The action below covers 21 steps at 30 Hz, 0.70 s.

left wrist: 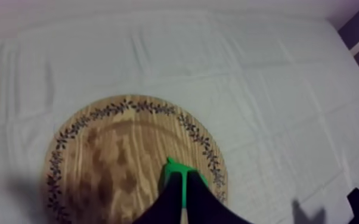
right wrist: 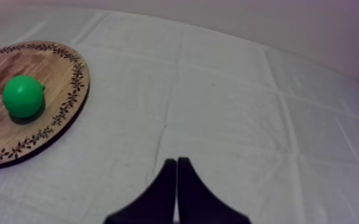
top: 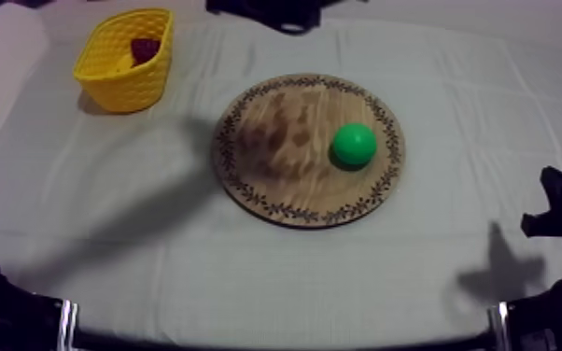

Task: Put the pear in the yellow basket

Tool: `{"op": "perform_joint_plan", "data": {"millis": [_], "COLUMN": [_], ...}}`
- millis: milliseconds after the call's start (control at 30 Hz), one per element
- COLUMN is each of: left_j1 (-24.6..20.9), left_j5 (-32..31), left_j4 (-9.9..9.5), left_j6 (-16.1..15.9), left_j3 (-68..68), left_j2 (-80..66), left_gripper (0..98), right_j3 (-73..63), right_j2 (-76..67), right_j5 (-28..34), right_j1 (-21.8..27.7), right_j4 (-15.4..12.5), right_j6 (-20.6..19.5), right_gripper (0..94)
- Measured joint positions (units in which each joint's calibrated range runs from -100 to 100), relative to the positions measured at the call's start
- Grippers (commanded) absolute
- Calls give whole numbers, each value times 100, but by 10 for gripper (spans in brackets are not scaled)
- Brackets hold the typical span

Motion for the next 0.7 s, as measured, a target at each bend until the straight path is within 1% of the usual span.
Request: {"op": "perform_joint_plan", "data": {"millis": [100,267,500,700], "left_j1": [65,161,279,287], "left_j5": [146,292,11,0], "left_j4": [29,97,74,70], "left_j6": [70,64,153,199], "left_j3": [-241,-596,-702,-1000], "left_j2": [358,901,1494,1867], "left_gripper": [0,0,0,1], "right_j3": [0,0,0,0], "right_j2": [0,0,0,0], "right_j5": [0,0,-6,-6], "right_j1": [0,0,0,0], "right_j4": [0,0,0,0], "right_j6": [0,-3,-3,-3], "right_gripper": [5,5,5,5]}}
